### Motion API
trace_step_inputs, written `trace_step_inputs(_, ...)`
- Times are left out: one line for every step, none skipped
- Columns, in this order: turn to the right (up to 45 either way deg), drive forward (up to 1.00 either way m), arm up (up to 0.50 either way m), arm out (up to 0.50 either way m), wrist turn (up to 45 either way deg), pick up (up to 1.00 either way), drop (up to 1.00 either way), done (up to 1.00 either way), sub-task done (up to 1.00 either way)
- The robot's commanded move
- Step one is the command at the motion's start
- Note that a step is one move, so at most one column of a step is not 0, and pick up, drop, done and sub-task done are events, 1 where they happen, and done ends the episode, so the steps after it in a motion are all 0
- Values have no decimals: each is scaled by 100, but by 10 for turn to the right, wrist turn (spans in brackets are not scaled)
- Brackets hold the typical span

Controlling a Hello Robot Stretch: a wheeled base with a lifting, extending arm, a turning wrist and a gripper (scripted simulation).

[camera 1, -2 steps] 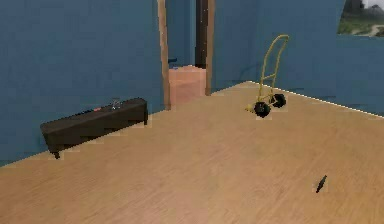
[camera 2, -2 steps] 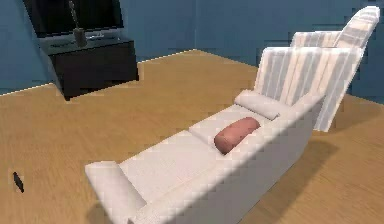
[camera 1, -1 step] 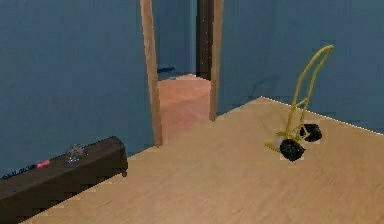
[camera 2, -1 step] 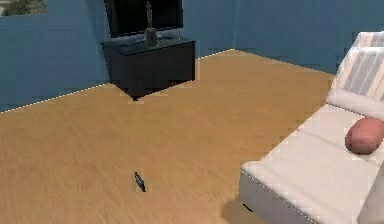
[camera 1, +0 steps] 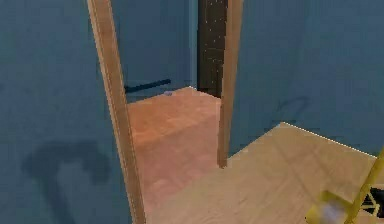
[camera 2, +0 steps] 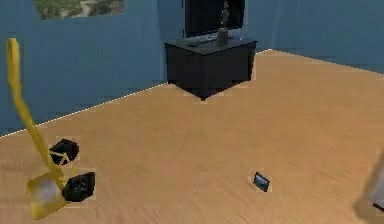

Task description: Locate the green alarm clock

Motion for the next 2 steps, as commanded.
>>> trace_step_inputs(0, 100, 0, 0, 0, 0, 0, 0, 0)
trace_step_inputs(-60, 0, 0, 0, 0, 0, 0, 0, 0)
